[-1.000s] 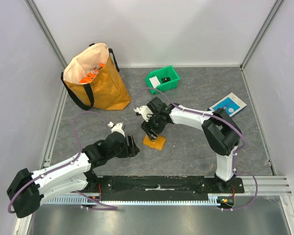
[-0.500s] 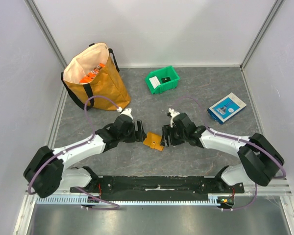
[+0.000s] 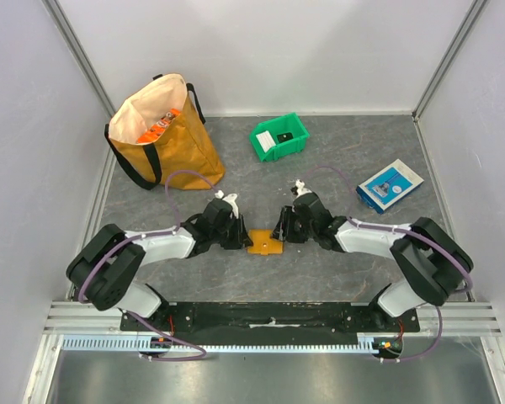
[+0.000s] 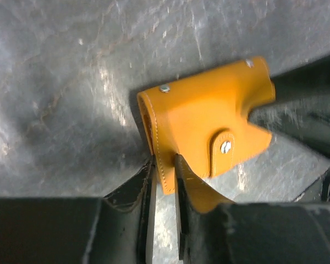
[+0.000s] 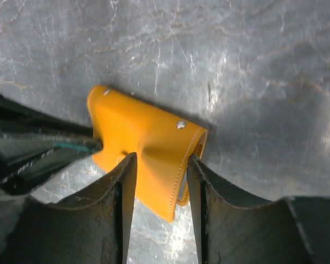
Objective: Put the credit cards into the card holder
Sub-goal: Move the card holder to the center of the board, then pick up the card holder from the center of the board.
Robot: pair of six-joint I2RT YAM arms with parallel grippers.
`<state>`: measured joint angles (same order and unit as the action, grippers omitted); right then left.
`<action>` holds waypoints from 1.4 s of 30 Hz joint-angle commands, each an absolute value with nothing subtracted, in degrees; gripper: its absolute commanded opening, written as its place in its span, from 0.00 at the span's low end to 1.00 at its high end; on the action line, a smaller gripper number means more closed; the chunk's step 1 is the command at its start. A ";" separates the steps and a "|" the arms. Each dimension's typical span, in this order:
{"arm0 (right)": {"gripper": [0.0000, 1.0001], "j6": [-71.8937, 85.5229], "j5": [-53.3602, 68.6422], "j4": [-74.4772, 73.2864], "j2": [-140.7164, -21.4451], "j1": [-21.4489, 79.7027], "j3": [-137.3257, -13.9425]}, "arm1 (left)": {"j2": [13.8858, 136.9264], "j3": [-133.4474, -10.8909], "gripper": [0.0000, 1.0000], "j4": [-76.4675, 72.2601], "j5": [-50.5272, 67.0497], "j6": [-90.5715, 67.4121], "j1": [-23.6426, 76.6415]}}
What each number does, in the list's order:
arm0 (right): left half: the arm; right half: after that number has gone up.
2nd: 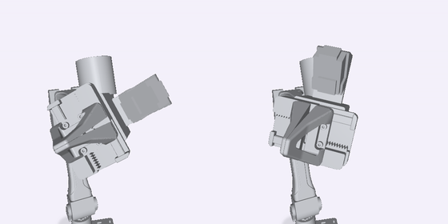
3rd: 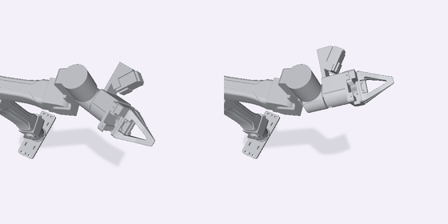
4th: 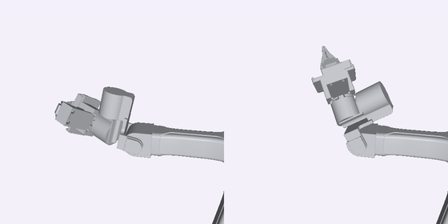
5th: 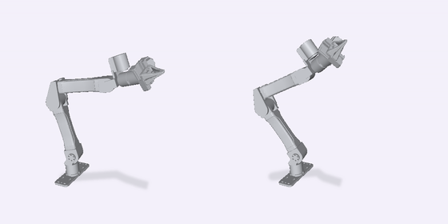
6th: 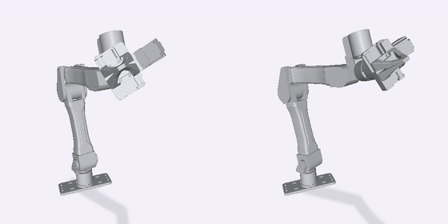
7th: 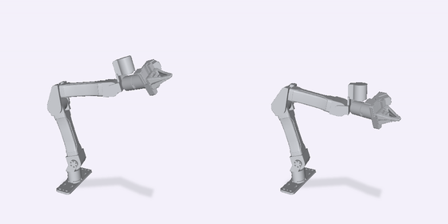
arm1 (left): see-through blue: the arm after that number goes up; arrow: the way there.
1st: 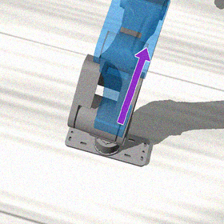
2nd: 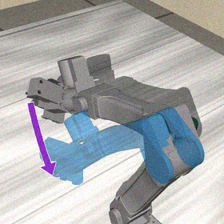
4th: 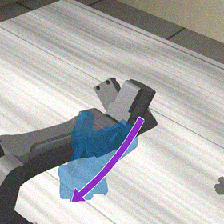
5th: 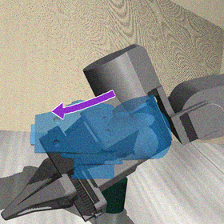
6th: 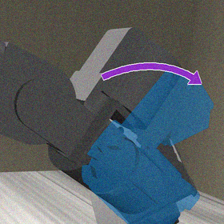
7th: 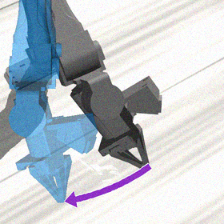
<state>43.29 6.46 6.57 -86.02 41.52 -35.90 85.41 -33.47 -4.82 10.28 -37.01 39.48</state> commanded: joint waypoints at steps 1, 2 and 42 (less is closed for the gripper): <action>0.47 35.61 11.42 7.83 -90.08 41.49 -43.14 | 79.74 -26.47 0.20 -11.34 13.36 -42.26 41.39; 0.46 33.77 13.08 7.30 -90.96 41.22 -44.11 | 78.24 -24.54 0.20 -11.60 12.75 -43.49 42.35; 0.66 67.41 2.90 20.11 -83.05 53.70 -22.24 | 79.45 -20.92 0.43 -14.67 27.51 -37.88 38.14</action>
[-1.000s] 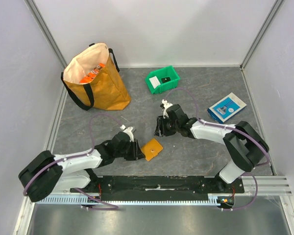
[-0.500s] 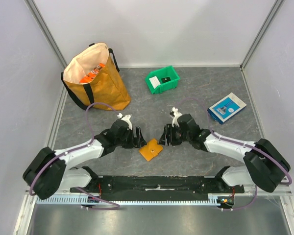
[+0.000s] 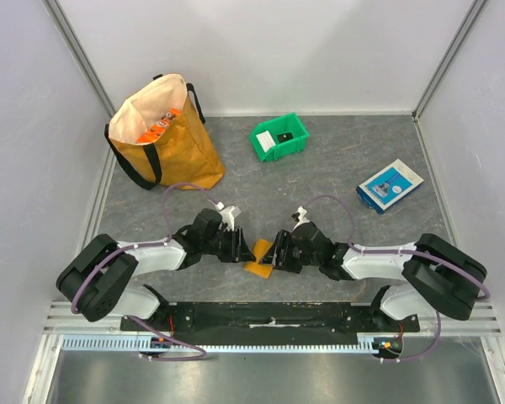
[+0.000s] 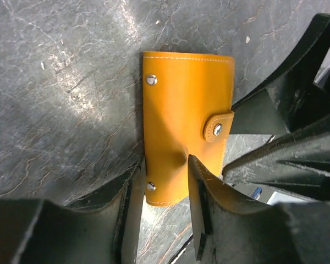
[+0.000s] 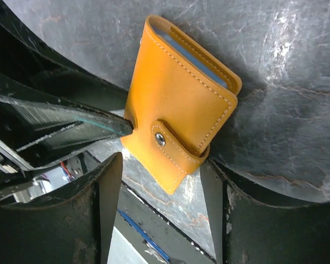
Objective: Put the credit cards into the card holder
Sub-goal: Pick up the card holder from the center of the board.
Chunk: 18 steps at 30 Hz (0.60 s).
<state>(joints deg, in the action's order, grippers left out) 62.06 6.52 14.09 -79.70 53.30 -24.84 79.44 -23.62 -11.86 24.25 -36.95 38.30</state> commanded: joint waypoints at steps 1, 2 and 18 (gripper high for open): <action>0.65 67.76 2.81 21.17 -83.58 53.70 -21.98 | 79.54 -20.48 0.41 -15.37 27.86 -38.23 38.14; 0.61 67.85 2.81 22.66 -84.19 53.70 -21.54 | 79.54 -20.30 0.39 -15.90 28.30 -38.49 38.14; 0.08 62.23 3.60 36.57 -71.56 53.61 -15.47 | 62.51 -17.41 0.73 -15.45 23.36 -43.58 33.15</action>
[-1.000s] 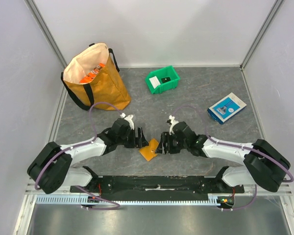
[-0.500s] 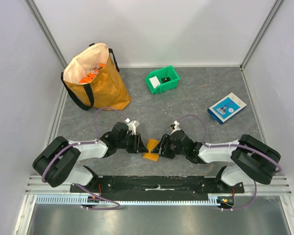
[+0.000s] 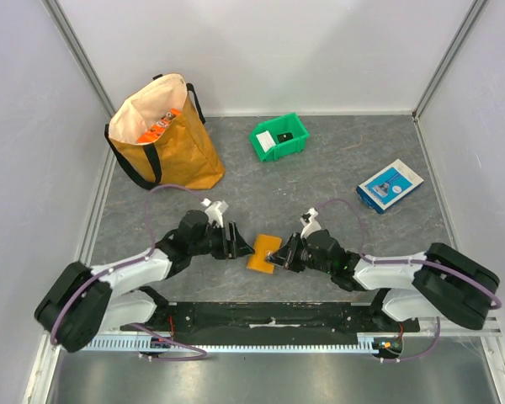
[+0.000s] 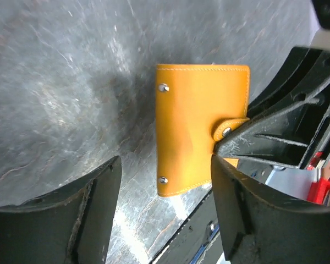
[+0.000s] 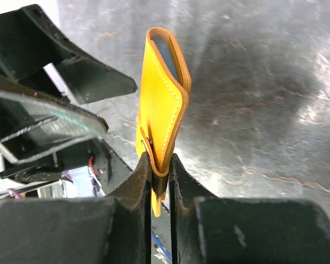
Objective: Put the credit cards into the card holder
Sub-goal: Pick up the card holder from the center of the board.
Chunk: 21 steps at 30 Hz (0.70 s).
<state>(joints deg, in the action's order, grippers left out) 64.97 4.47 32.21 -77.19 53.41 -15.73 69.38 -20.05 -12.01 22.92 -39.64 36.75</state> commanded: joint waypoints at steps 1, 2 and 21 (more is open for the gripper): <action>0.08 61.88 3.78 35.69 -70.41 53.61 -15.73 | 61.36 -16.53 0.76 -17.38 25.73 -44.55 31.74; 0.08 61.61 3.95 35.51 -69.27 53.61 -15.82 | 60.74 -16.09 0.78 -19.40 27.32 -45.43 31.29; 0.29 59.34 5.11 34.41 -65.32 53.61 -16.43 | 72.08 -15.19 0.03 -42.09 44.67 -53.38 28.48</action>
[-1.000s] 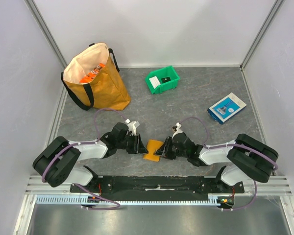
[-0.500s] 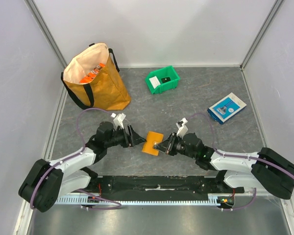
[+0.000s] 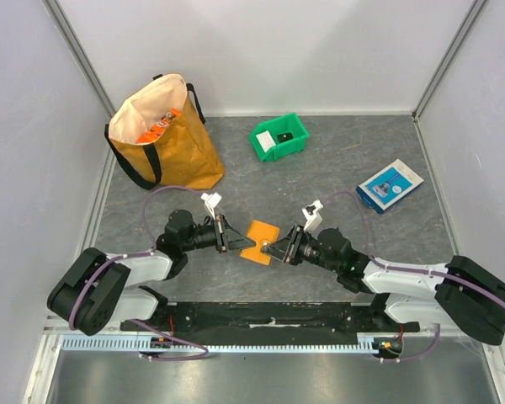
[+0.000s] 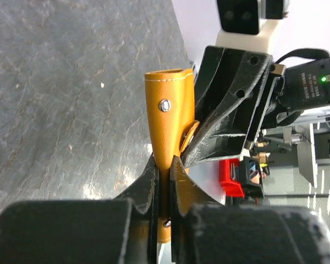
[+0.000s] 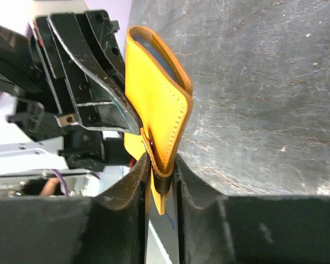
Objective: Put the credit cards into the card holder
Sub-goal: Pick up the card holder from the center of the board, then open the card holder at the center of the board.
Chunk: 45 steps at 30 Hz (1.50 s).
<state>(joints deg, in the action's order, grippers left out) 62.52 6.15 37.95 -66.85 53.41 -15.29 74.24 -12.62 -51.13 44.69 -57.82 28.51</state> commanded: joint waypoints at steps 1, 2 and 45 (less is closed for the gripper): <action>0.33 57.76 2.92 28.54 -63.82 53.53 -17.22 | 71.37 -17.55 0.02 -33.22 42.13 -49.52 28.39; 0.38 55.22 0.73 22.73 -61.63 53.35 -18.27 | 70.93 -19.41 0.02 -24.26 39.14 -44.96 28.48; 0.50 24.78 32.51 17.13 -90.79 50.27 -32.78 | 88.59 -28.04 0.02 -5.36 39.46 -27.07 31.90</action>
<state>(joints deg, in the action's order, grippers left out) 26.41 29.52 15.05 -88.23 47.86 -31.27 87.92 -28.18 -5.56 41.65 -29.74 31.31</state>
